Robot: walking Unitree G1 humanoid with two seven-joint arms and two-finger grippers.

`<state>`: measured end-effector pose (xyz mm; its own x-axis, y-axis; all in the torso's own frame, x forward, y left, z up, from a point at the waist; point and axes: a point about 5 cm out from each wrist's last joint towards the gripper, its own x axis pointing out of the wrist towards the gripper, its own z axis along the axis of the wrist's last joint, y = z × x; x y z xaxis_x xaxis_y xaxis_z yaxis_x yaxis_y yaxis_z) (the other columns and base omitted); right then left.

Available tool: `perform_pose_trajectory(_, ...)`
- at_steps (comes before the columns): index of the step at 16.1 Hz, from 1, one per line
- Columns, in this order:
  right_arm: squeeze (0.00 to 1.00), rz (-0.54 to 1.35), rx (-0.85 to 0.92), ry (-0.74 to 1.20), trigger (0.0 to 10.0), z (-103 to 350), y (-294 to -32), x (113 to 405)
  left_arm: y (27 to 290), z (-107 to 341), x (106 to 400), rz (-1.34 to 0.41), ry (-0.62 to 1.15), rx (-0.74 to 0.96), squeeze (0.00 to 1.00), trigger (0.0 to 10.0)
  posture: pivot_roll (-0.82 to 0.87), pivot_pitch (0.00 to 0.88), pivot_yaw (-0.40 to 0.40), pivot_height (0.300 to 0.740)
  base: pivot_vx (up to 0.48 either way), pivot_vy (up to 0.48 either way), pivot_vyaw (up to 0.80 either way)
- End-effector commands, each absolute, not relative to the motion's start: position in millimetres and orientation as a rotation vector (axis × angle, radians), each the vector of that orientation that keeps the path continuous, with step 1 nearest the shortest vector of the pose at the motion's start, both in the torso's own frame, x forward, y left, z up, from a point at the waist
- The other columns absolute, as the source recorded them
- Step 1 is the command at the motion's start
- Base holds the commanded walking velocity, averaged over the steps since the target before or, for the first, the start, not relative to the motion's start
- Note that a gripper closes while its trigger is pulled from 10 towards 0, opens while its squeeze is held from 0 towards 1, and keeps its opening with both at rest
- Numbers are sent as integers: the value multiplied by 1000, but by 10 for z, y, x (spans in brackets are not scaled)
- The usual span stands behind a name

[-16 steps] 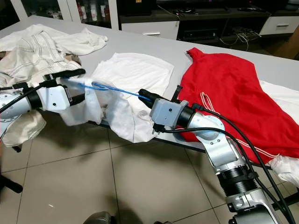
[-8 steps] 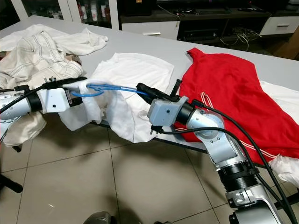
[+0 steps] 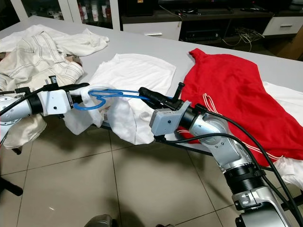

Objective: Hang hanger

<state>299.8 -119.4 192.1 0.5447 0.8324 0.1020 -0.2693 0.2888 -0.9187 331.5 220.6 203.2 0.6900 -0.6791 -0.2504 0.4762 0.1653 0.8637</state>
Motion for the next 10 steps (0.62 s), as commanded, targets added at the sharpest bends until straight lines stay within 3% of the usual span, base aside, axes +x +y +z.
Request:
perform_pose_trajectory(1,0,782,-1050,-723,10000,2040,-1189,3020,2181,2015,3303,-846,-208,1131,0,0,128,0,-17,740,0,0,0)
perform_pose_trajectory(4,0,776,-1103,-736,10000,2014,-1214,3024,2174,2026,3306,-840,-212,1126,0,0,126,0,-17,740,0,0,0)
perform_pose_trajectory(5,227,777,-1110,-738,10000,2012,-1214,3025,2174,2026,3306,-840,-212,1126,0,0,126,0,-17,740,0,0,0)
perform_pose_trajectory(6,1000,776,-1124,-741,10000,2005,-1218,3028,2171,2027,3305,-839,-213,1125,0,0,127,0,-18,740,0,0,0)
perform_pose_trajectory(10,1000,772,-1135,-732,10000,1985,-1223,3041,2171,2024,3304,-834,-211,1118,0,0,129,2,-20,740,0,0,0)
